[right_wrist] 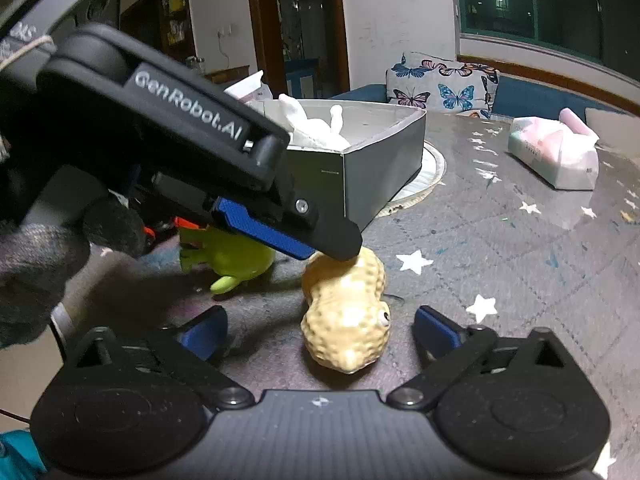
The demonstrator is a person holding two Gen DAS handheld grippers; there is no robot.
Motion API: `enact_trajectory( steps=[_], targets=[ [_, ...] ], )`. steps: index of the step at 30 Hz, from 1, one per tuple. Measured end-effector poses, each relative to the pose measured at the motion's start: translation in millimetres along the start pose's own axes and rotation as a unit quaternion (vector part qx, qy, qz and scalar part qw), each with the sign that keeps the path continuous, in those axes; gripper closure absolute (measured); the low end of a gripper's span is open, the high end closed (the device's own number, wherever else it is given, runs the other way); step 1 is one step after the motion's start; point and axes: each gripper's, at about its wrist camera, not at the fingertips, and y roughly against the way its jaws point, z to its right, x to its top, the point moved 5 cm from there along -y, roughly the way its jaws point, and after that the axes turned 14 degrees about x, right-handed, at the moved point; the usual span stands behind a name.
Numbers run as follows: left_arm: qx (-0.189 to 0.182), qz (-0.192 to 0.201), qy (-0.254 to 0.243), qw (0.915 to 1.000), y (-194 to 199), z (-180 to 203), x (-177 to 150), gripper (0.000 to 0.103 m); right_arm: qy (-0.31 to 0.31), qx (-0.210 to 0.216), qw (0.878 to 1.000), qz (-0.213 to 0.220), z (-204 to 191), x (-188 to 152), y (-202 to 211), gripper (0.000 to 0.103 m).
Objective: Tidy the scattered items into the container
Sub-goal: 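Close the right gripper on the peanut toy and lift it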
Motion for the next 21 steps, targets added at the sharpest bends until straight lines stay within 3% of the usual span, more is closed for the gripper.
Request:
enact_trajectory(
  steps=[11, 17, 21],
  targets=[
    [-0.005, -0.012, 0.002, 0.9999, -2.8, 1.1, -0.5, 0.068, -0.032, 0.015, 0.999, 0.009, 13.2, 5.8, 9.2, 0.038],
    [0.001, -0.012, -0.004, 0.9999, -4.6, 5.9, -0.4, 0.067, -0.034, 0.009, 0.999, 0.010, 11.1, 3.7, 11.3, 0.047],
    [-0.004, -0.009, -0.008, 0.9999, -5.4, 6.7, -1.2, 0.069, -0.040, 0.000, 0.999, 0.012, 13.0, 2.2, 15.3, 0.060]
  ],
)
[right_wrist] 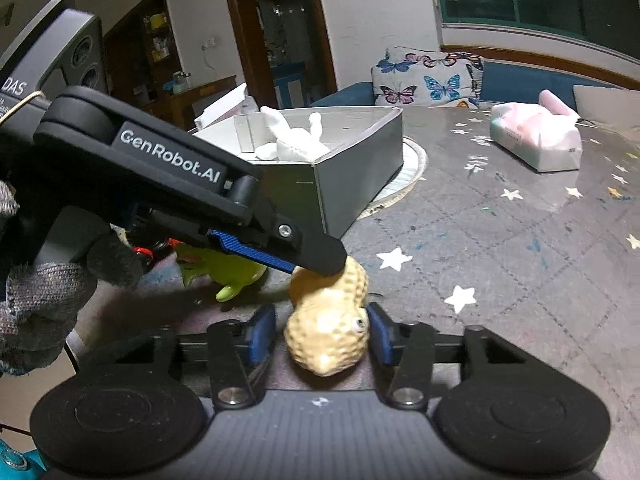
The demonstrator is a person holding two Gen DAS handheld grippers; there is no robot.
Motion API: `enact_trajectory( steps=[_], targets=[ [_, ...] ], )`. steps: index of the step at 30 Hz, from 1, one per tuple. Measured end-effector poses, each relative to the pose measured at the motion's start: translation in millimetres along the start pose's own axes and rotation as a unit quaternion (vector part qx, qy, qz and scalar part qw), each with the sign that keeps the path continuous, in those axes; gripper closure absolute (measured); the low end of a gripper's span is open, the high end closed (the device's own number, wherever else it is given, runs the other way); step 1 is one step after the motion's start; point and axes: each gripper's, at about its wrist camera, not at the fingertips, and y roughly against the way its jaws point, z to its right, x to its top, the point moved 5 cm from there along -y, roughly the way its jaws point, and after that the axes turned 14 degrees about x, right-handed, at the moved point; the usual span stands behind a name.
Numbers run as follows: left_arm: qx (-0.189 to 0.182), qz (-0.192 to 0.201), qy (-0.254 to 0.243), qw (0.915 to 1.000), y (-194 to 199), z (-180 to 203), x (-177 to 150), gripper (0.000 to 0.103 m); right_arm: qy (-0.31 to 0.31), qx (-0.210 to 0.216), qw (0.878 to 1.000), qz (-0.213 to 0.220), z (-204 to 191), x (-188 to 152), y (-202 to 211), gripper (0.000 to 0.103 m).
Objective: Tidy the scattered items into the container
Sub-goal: 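Close the right gripper on the peanut toy and lift it, then carry the peanut toy into the box beside the bunny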
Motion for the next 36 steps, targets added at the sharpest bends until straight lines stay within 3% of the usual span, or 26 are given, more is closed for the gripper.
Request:
enact_trajectory(
  steps=[9, 21, 27, 36],
  targets=[
    [-0.021, -0.009, 0.022, 0.9995, 9.0, -4.3, -2.4, 0.069, 0.014, -0.002, 1.000, 0.006, -8.8, 5.3, 13.0, 0.061],
    [-0.037, 0.074, 0.058, 0.9949, 55.1, -20.7, 38.1, 0.069, 0.085, 0.002, 0.996, 0.039, -29.1, 64.5, 14.1, 0.061],
    [-0.027, 0.114, 0.089, 0.9891, 61.2, -42.5, 68.0, 0.069, 0.112, 0.011, 0.992, 0.049, -28.6, 101.7, -11.1, 0.061],
    [-0.012, 0.112, 0.148, 0.9825, 25.5, -87.3, 100.8, 0.069, 0.122, 0.020, 0.992, 0.010, -11.5, 132.8, -73.6, 0.061]
  ],
)
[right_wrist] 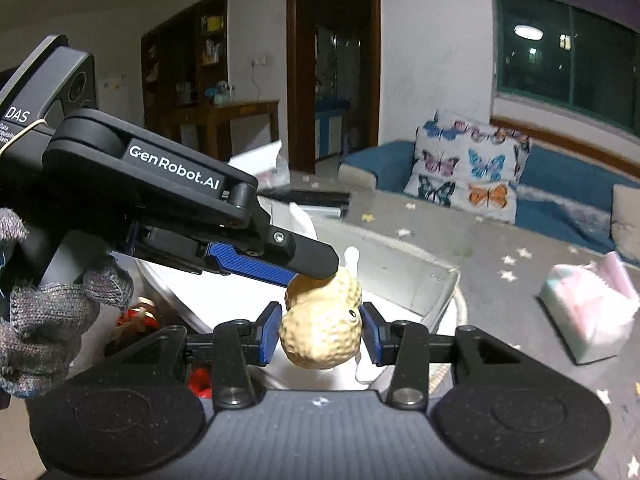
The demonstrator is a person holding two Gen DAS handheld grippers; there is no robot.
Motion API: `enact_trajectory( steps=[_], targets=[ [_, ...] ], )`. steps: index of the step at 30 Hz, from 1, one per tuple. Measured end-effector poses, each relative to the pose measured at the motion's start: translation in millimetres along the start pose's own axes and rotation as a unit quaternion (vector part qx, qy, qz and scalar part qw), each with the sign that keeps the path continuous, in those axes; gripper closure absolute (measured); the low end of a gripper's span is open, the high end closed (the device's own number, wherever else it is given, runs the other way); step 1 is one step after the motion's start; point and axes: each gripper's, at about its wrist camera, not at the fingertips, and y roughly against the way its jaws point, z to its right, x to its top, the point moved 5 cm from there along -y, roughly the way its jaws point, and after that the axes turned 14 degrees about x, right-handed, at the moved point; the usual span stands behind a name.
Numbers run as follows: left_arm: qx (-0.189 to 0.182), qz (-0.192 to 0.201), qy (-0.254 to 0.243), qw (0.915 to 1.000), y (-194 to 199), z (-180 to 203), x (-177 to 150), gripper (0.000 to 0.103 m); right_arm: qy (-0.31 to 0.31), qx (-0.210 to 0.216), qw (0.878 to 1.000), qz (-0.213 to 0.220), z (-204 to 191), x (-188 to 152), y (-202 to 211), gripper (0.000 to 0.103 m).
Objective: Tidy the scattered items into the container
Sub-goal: 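Carry the peanut toy into the box beside the bunny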
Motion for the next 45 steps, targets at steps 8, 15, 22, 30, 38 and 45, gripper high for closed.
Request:
enact_trajectory(
  steps=[8, 15, 22, 30, 38, 45],
  targets=[
    [0.018, -0.037, 0.019, 0.9990, -35.5, -17.2, -2.9, 0.069, 0.010, -0.004, 0.998, -0.060, 13.5, -8.4, -39.3, 0.061],
    [0.040, -0.048, -0.002, 0.9980, -45.2, -15.1, -11.5, 0.069, 0.033, -0.015, 0.996, -0.076, 6.0, -7.7, -47.0, 0.060],
    [0.042, -0.049, -0.008, 0.9979, -44.7, -14.1, -13.6, 0.069, 0.025, -0.015, 0.998, -0.063, 4.2, -10.1, -39.9, 0.060],
    [0.053, -0.043, -0.008, 0.9977, -39.4, -15.9, -13.4, 0.069, 0.014, -0.013, 0.999, -0.039, -1.2, -14.5, -19.7, 0.054],
    [0.061, -0.035, -0.017, 0.9974, -37.0, -14.5, -15.6, 0.069, 0.006, -0.012, 1.000, -0.020, -4.9, -16.7, -5.1, 0.053],
    [0.062, -0.034, -0.018, 0.9974, -33.7, -13.0, -15.9, 0.069, 0.001, -0.013, 1.000, -0.005, -9.0, -17.2, 5.7, 0.053]
  ],
)
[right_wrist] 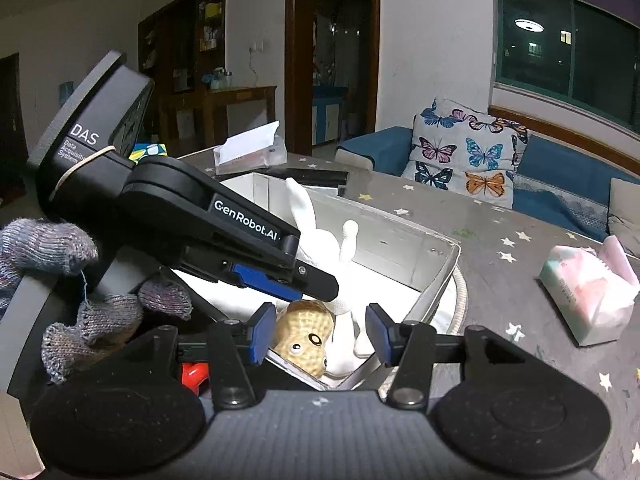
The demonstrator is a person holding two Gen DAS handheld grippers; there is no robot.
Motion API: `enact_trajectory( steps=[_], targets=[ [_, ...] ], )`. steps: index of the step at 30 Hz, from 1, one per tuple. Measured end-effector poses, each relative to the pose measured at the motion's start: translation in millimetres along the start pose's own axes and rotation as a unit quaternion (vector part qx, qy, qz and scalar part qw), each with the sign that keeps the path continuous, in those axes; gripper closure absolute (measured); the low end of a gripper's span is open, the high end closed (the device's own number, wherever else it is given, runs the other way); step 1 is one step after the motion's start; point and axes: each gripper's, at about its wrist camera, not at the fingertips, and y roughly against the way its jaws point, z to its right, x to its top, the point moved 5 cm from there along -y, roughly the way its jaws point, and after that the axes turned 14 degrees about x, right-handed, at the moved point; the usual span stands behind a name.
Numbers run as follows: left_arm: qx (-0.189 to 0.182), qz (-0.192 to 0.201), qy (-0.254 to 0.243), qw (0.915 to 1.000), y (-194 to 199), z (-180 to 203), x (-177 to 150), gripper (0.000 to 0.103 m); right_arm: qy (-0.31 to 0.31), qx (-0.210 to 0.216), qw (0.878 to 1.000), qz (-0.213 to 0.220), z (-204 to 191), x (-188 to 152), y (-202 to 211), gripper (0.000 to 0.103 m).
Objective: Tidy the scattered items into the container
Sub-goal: 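Carry the peanut toy into the box beside the bunny, then open the right gripper to release the peanut toy and withdraw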
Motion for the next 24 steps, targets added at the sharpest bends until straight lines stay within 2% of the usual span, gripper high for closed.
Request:
enact_trajectory(
  steps=[10, 13, 24],
  targets=[
    [0.002, 0.017, -0.007, 0.9998, 18.3, -1.0, -4.3, 0.069, -0.009, 0.007, 1.000, 0.018, -8.4, -9.2, 18.3, 0.052],
    [0.004, 0.027, -0.013, 0.9996, 27.6, -1.6, -6.9, 0.069, -0.011, 0.009, 1.000, 0.023, -13.2, -13.8, 25.7, 0.044],
    [0.012, 0.065, -0.036, 0.9971, 68.8, -6.9, -23.1, 0.069, -0.013, 0.023, 1.000, 0.013, -37.7, -36.1, 33.4, 0.038]
  ],
)
